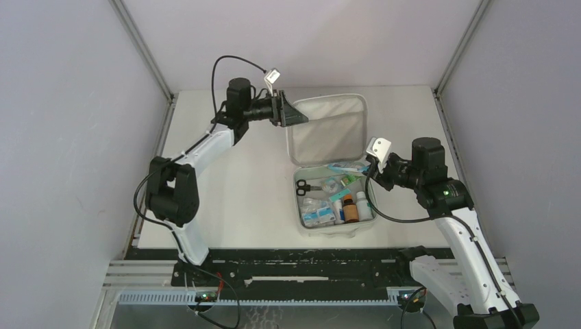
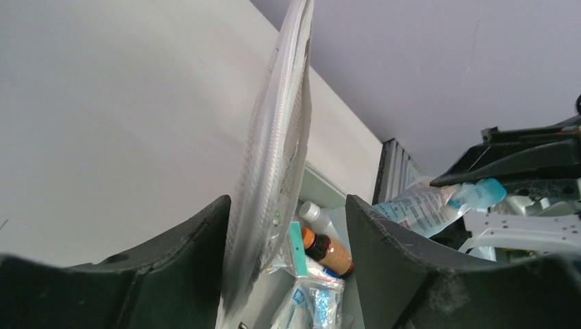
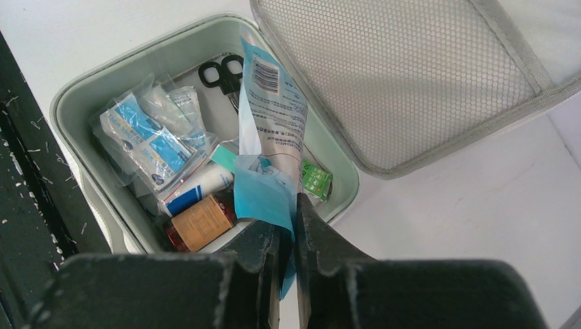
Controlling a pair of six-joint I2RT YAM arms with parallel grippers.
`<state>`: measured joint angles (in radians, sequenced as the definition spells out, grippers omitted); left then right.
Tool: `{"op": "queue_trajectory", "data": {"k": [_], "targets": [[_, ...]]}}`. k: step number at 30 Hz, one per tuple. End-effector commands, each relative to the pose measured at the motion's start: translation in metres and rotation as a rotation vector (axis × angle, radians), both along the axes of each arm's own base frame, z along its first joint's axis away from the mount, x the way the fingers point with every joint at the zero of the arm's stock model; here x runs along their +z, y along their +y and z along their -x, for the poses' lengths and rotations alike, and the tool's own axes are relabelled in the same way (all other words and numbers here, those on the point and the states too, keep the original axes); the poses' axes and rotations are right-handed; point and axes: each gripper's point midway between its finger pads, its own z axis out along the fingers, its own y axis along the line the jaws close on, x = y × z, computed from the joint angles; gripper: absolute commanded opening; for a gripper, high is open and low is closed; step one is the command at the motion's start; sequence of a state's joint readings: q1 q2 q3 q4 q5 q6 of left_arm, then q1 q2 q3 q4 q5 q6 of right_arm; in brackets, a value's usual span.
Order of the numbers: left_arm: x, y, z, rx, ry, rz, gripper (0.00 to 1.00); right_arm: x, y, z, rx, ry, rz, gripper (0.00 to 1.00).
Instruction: Organize the medicine kit
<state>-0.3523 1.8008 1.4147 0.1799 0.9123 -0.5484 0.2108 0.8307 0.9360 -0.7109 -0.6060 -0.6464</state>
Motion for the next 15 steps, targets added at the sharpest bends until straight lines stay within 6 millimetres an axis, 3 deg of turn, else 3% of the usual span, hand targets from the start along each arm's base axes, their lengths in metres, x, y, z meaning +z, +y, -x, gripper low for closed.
{"op": "queue_trajectory", "data": {"k": [1,5,15], "targets": [[0.036,-0.005,0.016,-0.034,-0.157,-0.059,0.63,0.008,-0.001,-0.002,-0.008,-0.034,-0.010,0.00],[0.042,-0.008,0.023,-0.043,-0.194,-0.078,0.57,0.009,0.000,-0.001,-0.003,-0.037,-0.011,0.00],[0.058,-0.012,0.042,-0.069,-0.263,-0.105,0.56,0.017,-0.002,0.002,-0.001,-0.063,-0.005,0.00]]}}
